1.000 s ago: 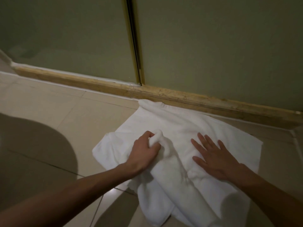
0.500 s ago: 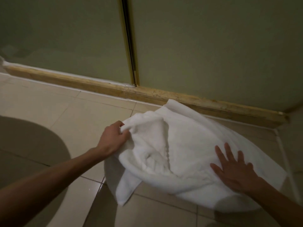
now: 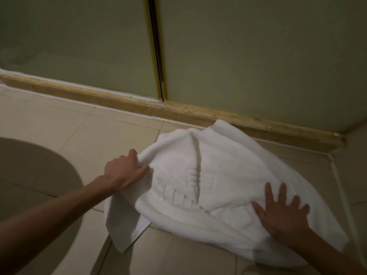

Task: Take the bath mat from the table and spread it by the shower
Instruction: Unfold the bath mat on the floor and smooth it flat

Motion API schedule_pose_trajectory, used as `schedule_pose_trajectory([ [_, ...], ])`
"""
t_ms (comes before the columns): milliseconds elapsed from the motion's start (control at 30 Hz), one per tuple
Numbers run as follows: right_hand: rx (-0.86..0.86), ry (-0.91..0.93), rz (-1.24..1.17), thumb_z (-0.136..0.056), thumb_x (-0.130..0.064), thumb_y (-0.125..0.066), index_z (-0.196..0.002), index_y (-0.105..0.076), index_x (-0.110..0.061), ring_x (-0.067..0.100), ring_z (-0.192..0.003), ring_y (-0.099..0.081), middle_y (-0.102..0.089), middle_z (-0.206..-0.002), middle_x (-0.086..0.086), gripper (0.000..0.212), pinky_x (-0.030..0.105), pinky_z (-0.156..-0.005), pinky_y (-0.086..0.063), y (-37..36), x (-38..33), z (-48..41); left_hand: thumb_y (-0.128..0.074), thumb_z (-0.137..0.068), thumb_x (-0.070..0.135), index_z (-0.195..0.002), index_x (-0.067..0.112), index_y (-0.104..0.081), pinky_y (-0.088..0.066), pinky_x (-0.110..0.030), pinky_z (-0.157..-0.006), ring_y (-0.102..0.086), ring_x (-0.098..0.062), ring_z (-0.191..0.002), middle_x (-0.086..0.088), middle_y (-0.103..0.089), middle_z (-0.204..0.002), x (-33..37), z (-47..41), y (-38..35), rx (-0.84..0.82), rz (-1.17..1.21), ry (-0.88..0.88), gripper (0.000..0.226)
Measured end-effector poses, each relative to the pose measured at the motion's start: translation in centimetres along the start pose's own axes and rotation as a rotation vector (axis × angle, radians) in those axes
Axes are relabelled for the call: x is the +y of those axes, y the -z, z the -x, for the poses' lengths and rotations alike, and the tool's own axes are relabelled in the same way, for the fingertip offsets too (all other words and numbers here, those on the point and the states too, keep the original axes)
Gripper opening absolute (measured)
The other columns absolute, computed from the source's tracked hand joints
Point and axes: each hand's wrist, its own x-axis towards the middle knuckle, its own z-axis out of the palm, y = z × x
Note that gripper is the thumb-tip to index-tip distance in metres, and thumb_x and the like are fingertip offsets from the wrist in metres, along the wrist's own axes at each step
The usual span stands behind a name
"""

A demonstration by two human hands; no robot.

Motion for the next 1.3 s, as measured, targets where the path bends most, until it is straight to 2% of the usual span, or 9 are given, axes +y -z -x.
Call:
schedule_pose_trajectory([
  [67, 0.067, 0.032, 0.055, -0.083, -0.07, 0.004, -0.15, 0.009, -0.027, 0.042, -0.142, -0.011, 0.01, -0.158, 0.014, 0.08, 0.058, -0.112, -0.015, 0.2, -0.2, 0.1, -0.045, -0.081, 0.066, -0.127, 0.017, -0.04, -0.034, -0.029, -0.057, -0.051, -0.017, -0.065, 0.001, -0.057, -0.087, 0.7, -0.3, 0.3, 0.033, 0.029, -0.022, 0.067],
  [133, 0.14, 0.117, 0.108, -0.073, -0.067, 0.025, -0.15, 0.006, -0.026, 0.037, -0.144, -0.007, 0.008, -0.158, 0.015, 0.089, 0.054, -0.115, -0.012, 0.8, -0.7, 0.3, -0.041, -0.075, 0.067, -0.136, 0.018, -0.035, -0.038, -0.033, -0.065, -0.058, -0.026, -0.08, -0.008, -0.06, -0.107, 2.0, -0.7, 0.7, 0.042, 0.052, -0.051, 0.079],
  [233, 0.226, 0.299, 0.105, -0.06, -0.059, 0.045, -0.15, 0.005, -0.026, 0.031, -0.146, 0.003, 0.01, -0.158, 0.014, 0.104, 0.046, -0.116, -0.004, 1.9, -2.0, 0.0, -0.048, -0.08, 0.061, -0.141, 0.02, -0.029, -0.043, -0.038, -0.072, -0.059, -0.033, -0.095, -0.013, -0.053, -0.122, 4.5, -1.4, 1.1, 0.036, 0.062, -0.097, 0.076],
  [367, 0.278, 0.492, 0.052, -0.09, -0.058, 0.005, -0.15, 0.006, -0.03, 0.026, -0.145, 0.011, 0.015, -0.159, 0.008, 0.067, 0.043, -0.118, 0.002, 4.0, -4.2, -1.7, -0.049, -0.084, 0.064, -0.144, 0.02, -0.028, -0.046, -0.043, -0.087, -0.055, -0.032, -0.105, -0.014, -0.051, -0.128, 7.7, -2.6, 1.1, 0.066, 0.082, -0.171, 0.078],
  [467, 0.292, 0.556, 0.078, -0.095, -0.056, -0.01, -0.15, 0.005, -0.031, 0.026, -0.145, 0.012, 0.015, -0.159, 0.007, 0.062, 0.044, -0.118, 0.002, 4.9, -5.6, -3.3, -0.045, -0.082, 0.072, -0.144, 0.022, -0.031, -0.045, -0.043, -0.091, -0.055, -0.03, -0.108, -0.012, -0.052, -0.13, 9.7, -3.7, 0.9, 0.097, 0.073, -0.229, 0.081],
  [633, 0.308, 0.607, 0.121, -0.094, -0.058, -0.011, -0.15, 0.005, -0.031, 0.027, -0.145, 0.01, 0.014, -0.159, 0.007, 0.064, 0.046, -0.118, 0.002, 5.6, -7.3, -5.1, -0.045, -0.079, 0.075, -0.132, 0.022, -0.045, -0.046, -0.041, -0.084, -0.058, -0.028, -0.1, -0.007, -0.059, -0.117, 11.8, -5.3, 0.2, 0.114, 0.063, -0.26, 0.075],
  [767, 0.271, 0.601, 0.096, -0.093, -0.06, -0.009, -0.149, 0.009, -0.031, 0.027, -0.146, 0.009, 0.014, -0.159, 0.006, 0.066, 0.05, -0.117, 0.0, 4.9, -7.7, -6.1, -0.042, -0.085, 0.071, -0.101, 0.023, -0.05, -0.038, -0.034, -0.064, -0.056, -0.024, -0.078, -0.002, -0.062, -0.094, 12.6, -6.1, -0.5, 0.136, 0.076, -0.256, 0.052],
  [1000, 0.23, 0.516, -0.012, -0.088, -0.066, -0.002, -0.145, 0.02, -0.036, 0.025, -0.145, 0.015, 0.024, -0.156, -0.003, 0.068, 0.063, -0.112, -0.004, 3.4, -7.6, -6.4, -0.045, -0.092, 0.054, -0.078, 0.026, -0.041, -0.021, -0.03, -0.052, -0.041, -0.017, -0.059, 0.013, -0.039, -0.062, 10.4, -6.4, -1.1, 0.224, 0.156, -0.254, 0.032],
  [1300, 0.19, 0.434, -0.032, -0.087, -0.069, -0.003, -0.144, 0.021, -0.036, 0.034, -0.144, 0.014, 0.025, -0.156, -0.003, 0.07, 0.065, -0.111, -0.008, 3.3, -6.6, -5.5, -0.046, -0.091, 0.052, -0.078, 0.022, -0.045, -0.032, -0.032, -0.058, -0.047, -0.026, -0.06, 0.0, -0.05, -0.068, 6.7, -5.7, -0.1, 0.252, 0.083, -0.125, 0.033],
])
